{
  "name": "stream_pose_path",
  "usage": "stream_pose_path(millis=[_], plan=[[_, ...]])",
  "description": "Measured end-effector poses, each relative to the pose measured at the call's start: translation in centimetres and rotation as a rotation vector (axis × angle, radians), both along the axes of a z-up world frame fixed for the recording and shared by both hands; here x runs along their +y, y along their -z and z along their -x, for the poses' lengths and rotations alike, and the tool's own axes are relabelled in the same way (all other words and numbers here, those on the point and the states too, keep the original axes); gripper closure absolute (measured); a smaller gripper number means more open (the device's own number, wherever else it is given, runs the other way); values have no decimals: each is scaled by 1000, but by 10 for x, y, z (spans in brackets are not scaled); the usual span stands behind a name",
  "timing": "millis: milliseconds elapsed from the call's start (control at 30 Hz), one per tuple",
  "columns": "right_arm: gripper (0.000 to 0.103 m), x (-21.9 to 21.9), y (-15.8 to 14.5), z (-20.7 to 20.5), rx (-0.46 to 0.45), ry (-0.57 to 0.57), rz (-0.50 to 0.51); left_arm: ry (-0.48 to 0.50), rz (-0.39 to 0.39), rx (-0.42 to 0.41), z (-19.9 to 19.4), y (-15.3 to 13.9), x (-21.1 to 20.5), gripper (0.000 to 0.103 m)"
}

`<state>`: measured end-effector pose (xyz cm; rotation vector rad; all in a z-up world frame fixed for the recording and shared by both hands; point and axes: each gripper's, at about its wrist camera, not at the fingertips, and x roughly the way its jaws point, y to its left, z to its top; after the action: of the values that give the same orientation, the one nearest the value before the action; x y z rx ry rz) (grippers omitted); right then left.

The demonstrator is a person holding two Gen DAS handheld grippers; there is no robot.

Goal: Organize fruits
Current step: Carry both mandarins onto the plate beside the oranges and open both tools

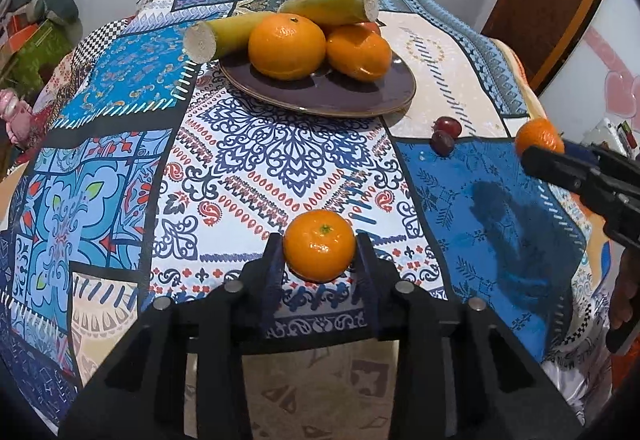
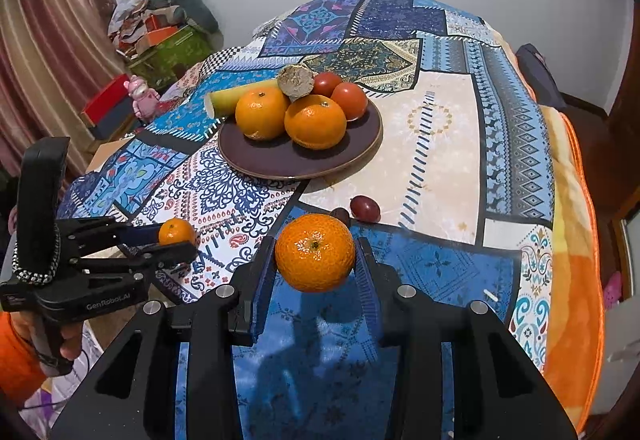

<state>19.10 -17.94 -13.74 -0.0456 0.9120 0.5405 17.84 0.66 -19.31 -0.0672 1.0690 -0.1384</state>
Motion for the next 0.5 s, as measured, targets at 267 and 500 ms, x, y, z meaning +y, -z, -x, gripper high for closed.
stream_pose_path(millis=[267,500], plan=[[67,12,0,-7,-2,-14,-4,-23,10,-43,-11,-17,15,68],[67,33,0,-24,-11,-40,-7,-22,23,-96,-30,-38,19,68]])
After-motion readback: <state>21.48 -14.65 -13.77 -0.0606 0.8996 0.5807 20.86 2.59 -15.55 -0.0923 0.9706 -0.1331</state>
